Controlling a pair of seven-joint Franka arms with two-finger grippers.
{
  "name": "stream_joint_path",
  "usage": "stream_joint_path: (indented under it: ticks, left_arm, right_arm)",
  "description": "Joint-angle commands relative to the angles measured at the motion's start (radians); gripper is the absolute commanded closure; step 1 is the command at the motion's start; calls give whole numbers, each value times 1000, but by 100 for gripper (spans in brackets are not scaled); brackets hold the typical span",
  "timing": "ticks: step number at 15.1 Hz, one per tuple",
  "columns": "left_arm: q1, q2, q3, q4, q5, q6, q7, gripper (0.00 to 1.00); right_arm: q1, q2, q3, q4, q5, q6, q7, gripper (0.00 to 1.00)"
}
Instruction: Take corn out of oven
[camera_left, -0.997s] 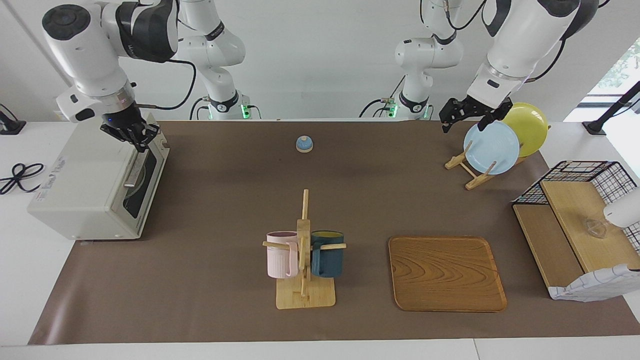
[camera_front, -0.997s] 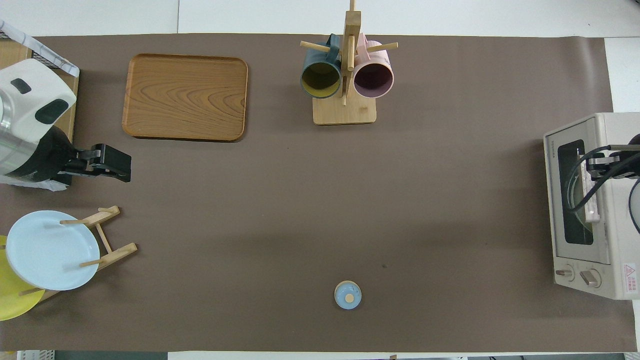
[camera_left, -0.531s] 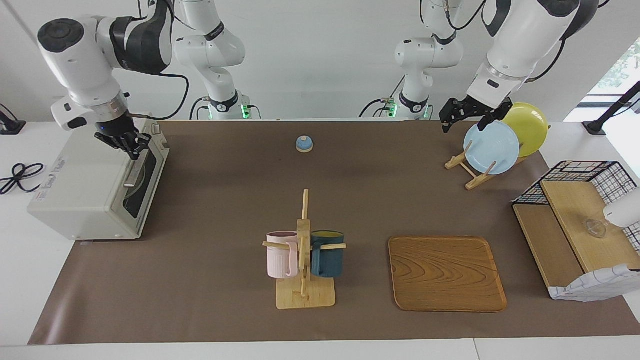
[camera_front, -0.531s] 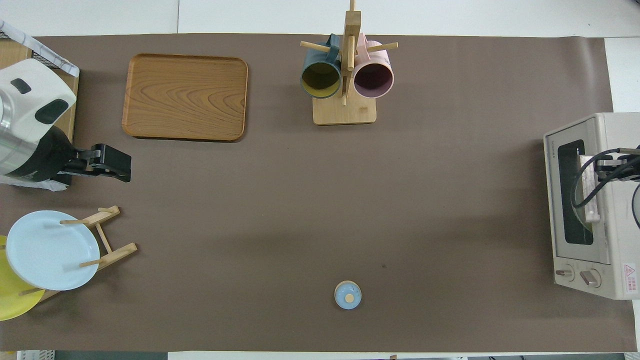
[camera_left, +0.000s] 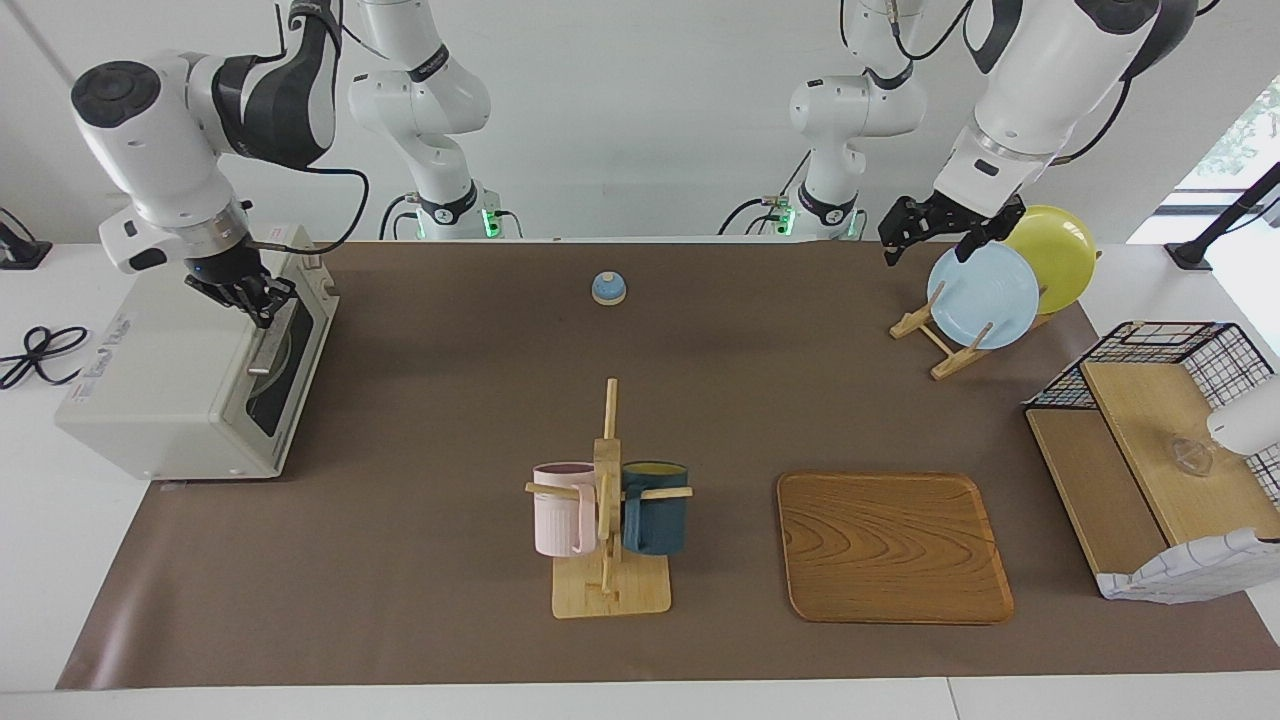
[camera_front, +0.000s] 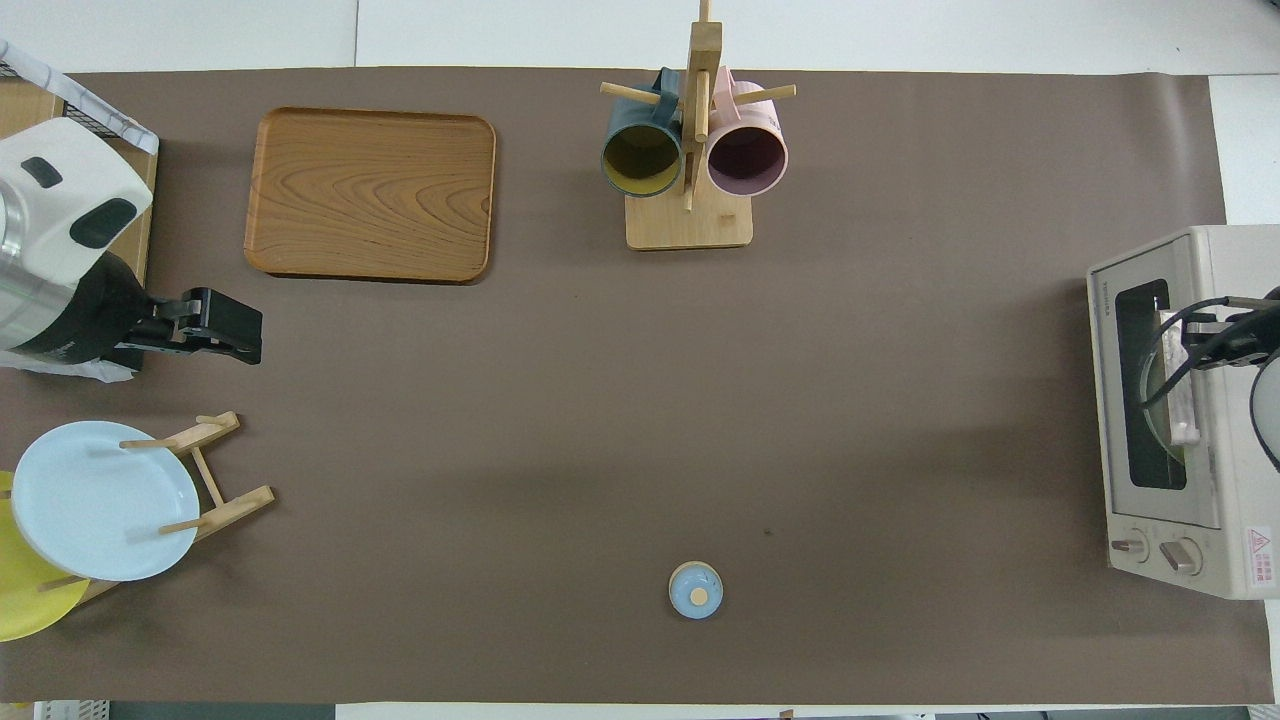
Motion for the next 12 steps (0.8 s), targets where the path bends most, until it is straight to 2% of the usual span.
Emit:
stream_joint_path:
  ticks: [1, 12]
  left_arm:
    - [12, -27, -5, -31, -13, 15, 7, 0]
    - [12, -27, -5, -31, -13, 15, 7, 0]
  right_arm:
    - [-2, 2, 8, -31, -3, 36, 14, 100]
    - [-6, 11, 4, -65, -34, 44, -130, 100]
